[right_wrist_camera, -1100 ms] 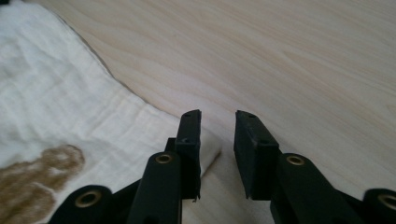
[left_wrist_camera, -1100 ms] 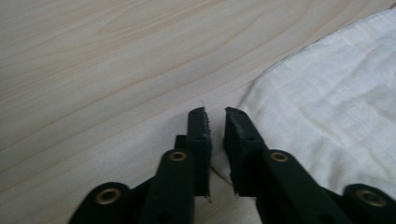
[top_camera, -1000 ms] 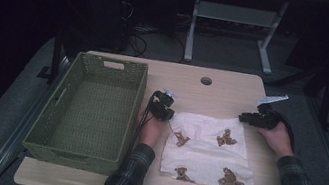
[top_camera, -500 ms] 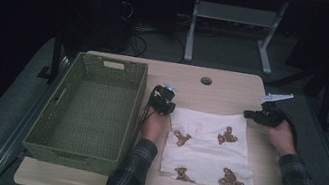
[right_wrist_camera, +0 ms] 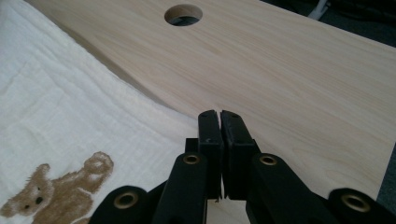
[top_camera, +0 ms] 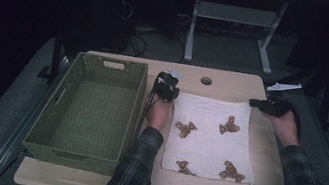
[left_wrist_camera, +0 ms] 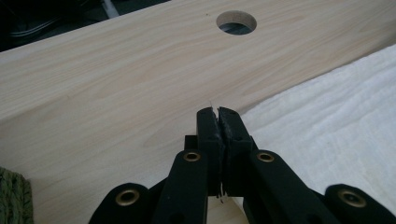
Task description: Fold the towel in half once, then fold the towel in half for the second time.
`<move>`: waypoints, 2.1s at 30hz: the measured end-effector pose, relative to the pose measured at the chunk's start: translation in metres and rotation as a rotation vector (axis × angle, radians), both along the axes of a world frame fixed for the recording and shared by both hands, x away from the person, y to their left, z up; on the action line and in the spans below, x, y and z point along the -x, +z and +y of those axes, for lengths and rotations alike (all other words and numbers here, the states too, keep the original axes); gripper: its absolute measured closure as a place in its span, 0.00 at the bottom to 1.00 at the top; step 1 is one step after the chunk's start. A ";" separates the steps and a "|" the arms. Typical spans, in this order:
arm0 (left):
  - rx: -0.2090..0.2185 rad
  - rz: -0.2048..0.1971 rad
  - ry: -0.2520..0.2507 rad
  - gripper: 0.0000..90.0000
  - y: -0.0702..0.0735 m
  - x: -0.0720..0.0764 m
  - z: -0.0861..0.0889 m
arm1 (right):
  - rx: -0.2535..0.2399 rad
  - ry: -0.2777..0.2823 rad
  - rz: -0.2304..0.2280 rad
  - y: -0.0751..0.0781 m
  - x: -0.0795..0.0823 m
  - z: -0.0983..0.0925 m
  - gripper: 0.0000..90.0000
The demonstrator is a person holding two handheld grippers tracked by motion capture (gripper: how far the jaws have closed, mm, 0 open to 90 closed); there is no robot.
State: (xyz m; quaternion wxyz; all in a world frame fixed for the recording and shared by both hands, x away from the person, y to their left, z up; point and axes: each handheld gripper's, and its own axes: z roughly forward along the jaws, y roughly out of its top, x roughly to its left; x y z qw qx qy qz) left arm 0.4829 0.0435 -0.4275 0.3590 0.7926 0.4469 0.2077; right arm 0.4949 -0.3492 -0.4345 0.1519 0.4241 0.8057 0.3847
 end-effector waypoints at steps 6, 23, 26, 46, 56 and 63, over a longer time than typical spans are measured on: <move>0.053 0.002 -0.016 0.98 0.006 0.013 0.008 | -0.019 0.018 -0.030 0.006 0.013 0.000 0.97; 0.099 -0.019 -0.056 0.98 0.018 0.054 0.022 | -0.072 0.024 -0.083 0.006 0.063 0.000 0.97; 0.100 -0.022 -0.056 0.98 0.016 0.060 0.023 | -0.068 0.030 -0.080 0.007 0.070 0.000 0.97; 0.093 -0.010 -0.078 0.98 0.007 0.100 0.025 | -0.035 0.071 -0.068 0.009 0.115 -0.001 0.97; 0.103 -0.015 -0.101 0.98 0.002 0.130 0.024 | -0.029 0.084 -0.052 0.007 0.145 -0.008 0.97; 0.115 -0.028 -0.098 0.98 0.002 0.149 0.026 | -0.026 0.103 -0.032 0.003 0.163 -0.009 0.97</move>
